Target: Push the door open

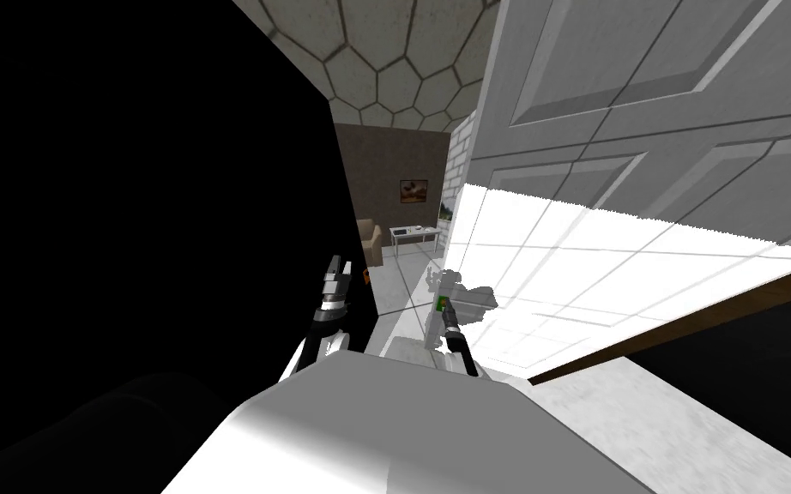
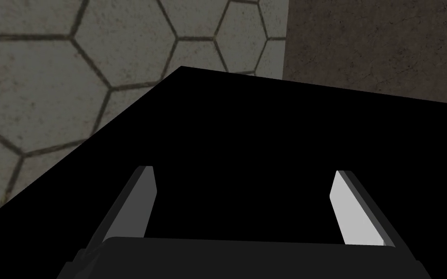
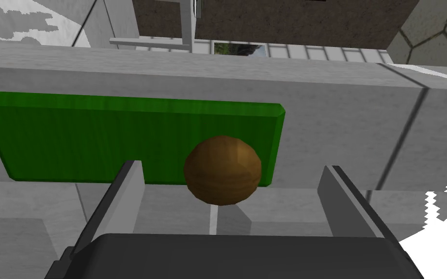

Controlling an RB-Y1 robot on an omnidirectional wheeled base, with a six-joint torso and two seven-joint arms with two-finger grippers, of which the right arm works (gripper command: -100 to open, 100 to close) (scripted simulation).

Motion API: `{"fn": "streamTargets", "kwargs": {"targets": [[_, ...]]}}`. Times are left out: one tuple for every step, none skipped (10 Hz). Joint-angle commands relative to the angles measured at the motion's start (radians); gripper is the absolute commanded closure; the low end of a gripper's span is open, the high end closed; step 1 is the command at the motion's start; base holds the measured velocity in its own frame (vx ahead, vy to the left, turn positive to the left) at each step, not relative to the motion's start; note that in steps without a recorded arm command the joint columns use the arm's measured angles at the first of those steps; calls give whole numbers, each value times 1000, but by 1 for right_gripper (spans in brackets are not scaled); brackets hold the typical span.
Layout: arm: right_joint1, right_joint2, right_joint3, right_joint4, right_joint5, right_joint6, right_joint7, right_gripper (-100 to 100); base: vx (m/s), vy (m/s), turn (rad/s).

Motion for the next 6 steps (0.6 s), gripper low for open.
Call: {"fn": "streamTargets", "kwargs": {"targets": [[0,0,0,0,0,0,0,-100,101,-13,6],[0,0,0,0,0,0,0,100,-22,4,-8],[0,0,0,0,0,0,0,100,-37,5,4],[0,0,0,0,0,0,0,100,-27,2,3],[0,0,0,0,0,0,0,100,-16,1,-2],[0,0,0,0,0,0,0,100,-8,1,-2]]}}
